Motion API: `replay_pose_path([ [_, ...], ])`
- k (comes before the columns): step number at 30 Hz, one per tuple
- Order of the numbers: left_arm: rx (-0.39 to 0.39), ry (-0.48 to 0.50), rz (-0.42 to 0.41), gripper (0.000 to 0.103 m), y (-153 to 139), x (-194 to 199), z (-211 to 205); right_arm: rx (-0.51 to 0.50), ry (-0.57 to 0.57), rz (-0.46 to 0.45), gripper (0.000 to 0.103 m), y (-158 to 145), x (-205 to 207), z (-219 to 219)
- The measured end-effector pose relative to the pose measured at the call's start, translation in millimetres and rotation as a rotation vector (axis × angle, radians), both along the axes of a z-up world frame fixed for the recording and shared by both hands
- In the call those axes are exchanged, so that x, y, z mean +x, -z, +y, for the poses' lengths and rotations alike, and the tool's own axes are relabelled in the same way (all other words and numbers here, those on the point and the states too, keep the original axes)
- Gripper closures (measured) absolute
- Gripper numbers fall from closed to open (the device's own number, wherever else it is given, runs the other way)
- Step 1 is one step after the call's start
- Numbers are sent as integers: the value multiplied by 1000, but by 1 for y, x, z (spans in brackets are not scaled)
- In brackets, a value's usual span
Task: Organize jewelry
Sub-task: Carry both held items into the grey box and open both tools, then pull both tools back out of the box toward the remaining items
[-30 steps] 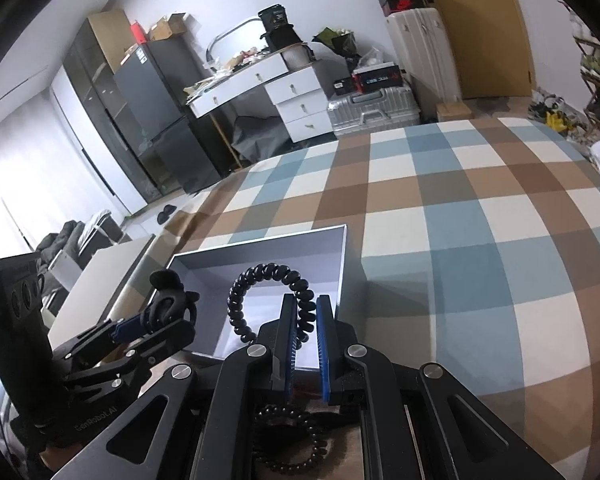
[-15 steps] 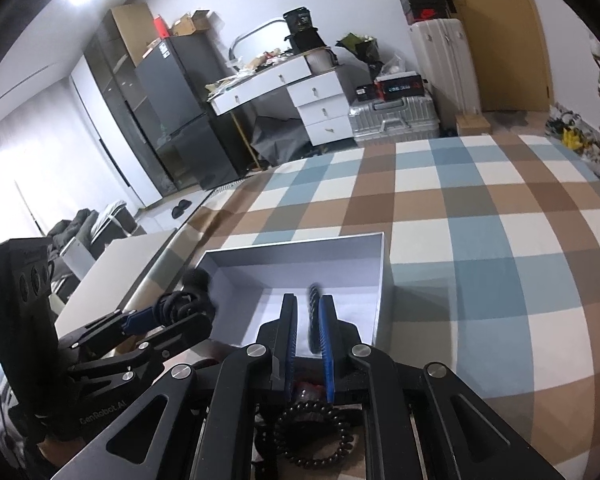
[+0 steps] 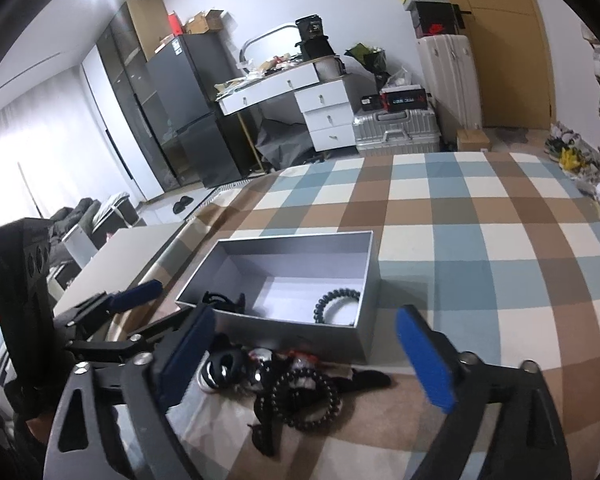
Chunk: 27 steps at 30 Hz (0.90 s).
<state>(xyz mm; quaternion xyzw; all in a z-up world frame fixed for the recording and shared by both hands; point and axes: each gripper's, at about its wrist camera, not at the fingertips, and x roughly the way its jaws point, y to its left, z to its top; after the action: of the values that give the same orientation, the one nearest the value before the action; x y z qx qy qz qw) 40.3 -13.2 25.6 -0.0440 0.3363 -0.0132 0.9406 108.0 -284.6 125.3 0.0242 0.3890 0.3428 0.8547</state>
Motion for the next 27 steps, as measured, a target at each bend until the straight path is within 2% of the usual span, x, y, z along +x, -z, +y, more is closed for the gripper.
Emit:
replay_pose_path([
  [2,-2,-5,0,2,0,-3,0,-3,7,-5,1,0,-2,-3],
  [3,-1,-10,-4,1,0,-5,0,-2,8,-4,1,1,-2,-5],
  [12,7,-40,13,1,6,-12,-2,-9,29,42,0,14,-4,-14],
  [27,12,-90,79,1,22,-18,2,-80,-4,111,0,37,-5,-7],
])
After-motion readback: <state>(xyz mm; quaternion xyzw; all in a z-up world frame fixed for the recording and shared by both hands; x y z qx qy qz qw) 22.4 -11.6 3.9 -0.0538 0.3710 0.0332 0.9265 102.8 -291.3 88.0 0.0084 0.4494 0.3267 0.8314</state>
